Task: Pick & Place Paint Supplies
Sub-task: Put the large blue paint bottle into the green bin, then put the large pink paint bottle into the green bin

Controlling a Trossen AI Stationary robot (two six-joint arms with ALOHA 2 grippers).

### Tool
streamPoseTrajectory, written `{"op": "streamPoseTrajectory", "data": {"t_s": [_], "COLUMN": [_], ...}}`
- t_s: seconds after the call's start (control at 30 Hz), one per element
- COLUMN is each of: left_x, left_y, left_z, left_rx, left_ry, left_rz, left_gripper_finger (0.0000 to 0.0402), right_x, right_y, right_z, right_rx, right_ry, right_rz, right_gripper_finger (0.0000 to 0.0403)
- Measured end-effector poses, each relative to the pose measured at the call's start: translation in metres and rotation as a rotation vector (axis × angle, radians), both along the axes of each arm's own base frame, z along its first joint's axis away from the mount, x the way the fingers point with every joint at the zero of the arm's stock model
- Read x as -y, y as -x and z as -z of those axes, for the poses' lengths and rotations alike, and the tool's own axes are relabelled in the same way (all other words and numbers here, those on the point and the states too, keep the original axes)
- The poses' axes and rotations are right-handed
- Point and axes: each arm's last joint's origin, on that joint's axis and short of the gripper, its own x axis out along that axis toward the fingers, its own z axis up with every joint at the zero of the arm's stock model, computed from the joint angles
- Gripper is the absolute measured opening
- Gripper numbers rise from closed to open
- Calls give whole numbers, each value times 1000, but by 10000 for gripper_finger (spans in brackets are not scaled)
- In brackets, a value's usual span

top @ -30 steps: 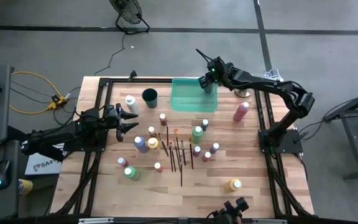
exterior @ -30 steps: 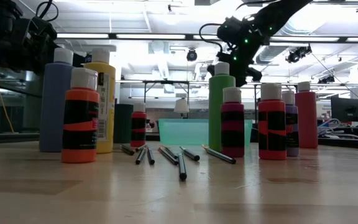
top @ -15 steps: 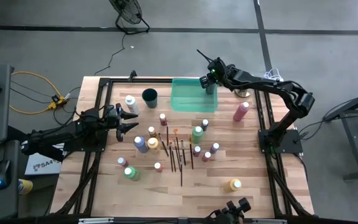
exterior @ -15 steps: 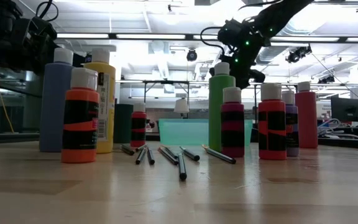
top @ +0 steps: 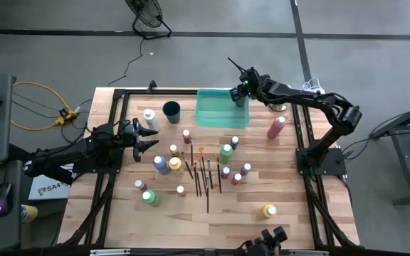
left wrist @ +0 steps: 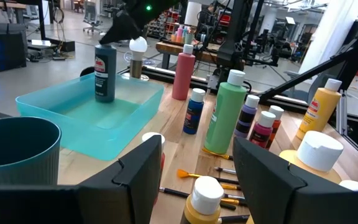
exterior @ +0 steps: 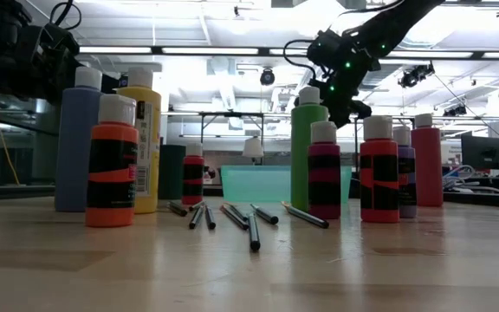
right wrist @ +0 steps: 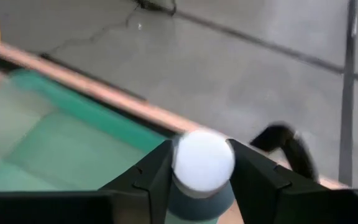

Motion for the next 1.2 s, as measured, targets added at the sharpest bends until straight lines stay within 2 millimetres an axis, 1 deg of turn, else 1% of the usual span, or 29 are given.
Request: {"op": "streamPoseTrajectory", "data": {"t_s": [0.1, 0.27, 0.37, 0.57, 0.73, 0.93, 1.03, 1.2], "left_x": [0, 0, 0, 0, 0, 0, 0, 0], "left_y": [0, 0, 0, 0, 0, 0, 0, 0], "left_z": [0, 0, 0, 0, 0, 0, 0, 0], "left_rx": [0, 0, 0, 0, 0, 0, 1, 0], "left_ry": [0, 0, 0, 0, 0, 0, 0, 0], "left_rz": [0, 0, 0, 0, 0, 0, 0, 0], "left_gripper_finger": [194, 194, 194, 194, 194, 194, 194, 194], "right_x": [0, -1, -4, -15, -34, -66, -82, -102], "right_y": [-1, 2, 6, 19, 42, 80, 100, 126], "right_z": [0, -3, -12, -39, -60, -79, -85, -89], "right_rx": [2, 1, 18, 65, 49, 0, -26, -68], "right_ry": [1, -1, 10, 42, -7, -144, -215, -327], "right_rz": [-4, -7, -8, -19, -30, -77, -81, -24], "right_gripper_finger": [162, 174, 176, 176, 173, 165, 160, 149]}}
